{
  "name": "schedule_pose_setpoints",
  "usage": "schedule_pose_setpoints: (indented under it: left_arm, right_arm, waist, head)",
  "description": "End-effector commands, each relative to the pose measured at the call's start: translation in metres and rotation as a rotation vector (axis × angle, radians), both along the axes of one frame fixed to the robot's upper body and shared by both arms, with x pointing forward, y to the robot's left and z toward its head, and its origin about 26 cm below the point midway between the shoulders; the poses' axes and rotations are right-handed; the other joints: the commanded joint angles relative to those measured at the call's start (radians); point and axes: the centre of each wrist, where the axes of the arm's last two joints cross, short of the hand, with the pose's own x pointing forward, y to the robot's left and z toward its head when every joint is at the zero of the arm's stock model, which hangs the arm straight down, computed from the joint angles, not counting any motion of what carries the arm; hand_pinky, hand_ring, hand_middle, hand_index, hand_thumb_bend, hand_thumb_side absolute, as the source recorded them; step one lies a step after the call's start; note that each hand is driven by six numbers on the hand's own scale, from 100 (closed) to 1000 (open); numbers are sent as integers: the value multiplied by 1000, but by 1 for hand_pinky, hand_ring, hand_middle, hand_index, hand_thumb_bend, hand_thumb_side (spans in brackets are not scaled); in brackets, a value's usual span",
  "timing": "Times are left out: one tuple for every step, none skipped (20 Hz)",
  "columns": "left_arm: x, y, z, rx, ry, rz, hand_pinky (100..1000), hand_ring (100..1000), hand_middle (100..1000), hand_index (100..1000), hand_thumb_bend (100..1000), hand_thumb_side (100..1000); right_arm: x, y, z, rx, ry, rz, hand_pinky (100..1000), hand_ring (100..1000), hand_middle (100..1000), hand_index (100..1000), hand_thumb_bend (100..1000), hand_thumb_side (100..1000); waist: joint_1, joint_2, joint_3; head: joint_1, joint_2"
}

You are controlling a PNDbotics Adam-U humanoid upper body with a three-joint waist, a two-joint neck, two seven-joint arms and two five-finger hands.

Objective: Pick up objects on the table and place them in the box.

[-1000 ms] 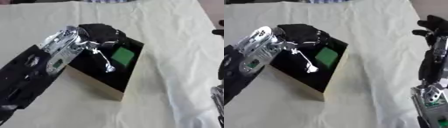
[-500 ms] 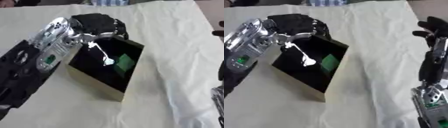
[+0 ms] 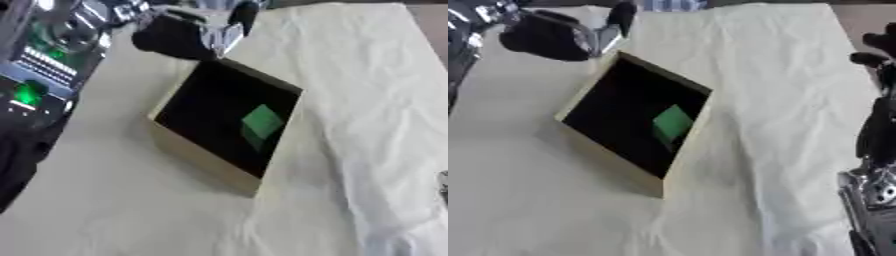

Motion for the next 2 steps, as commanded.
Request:
schedule_pose_setpoints:
  left_arm:
    - [-19, 20, 15, -115, -24, -15, 503, 649, 694, 788, 100, 314]
    - [-23, 27, 14, -143, -24, -12, 503, 648, 693, 787, 100, 311]
  right_arm:
    - [-3, -7, 7, -22, -28, -27, 601, 698, 576, 720, 100, 827]
    - [-3, -8, 7, -22, -30, -33, 602, 699, 576, 720, 100, 825]
  waist:
    - [-5, -28, 4]
    - [-8, -31, 7]
  head:
    - [8, 11]
    - [9, 14]
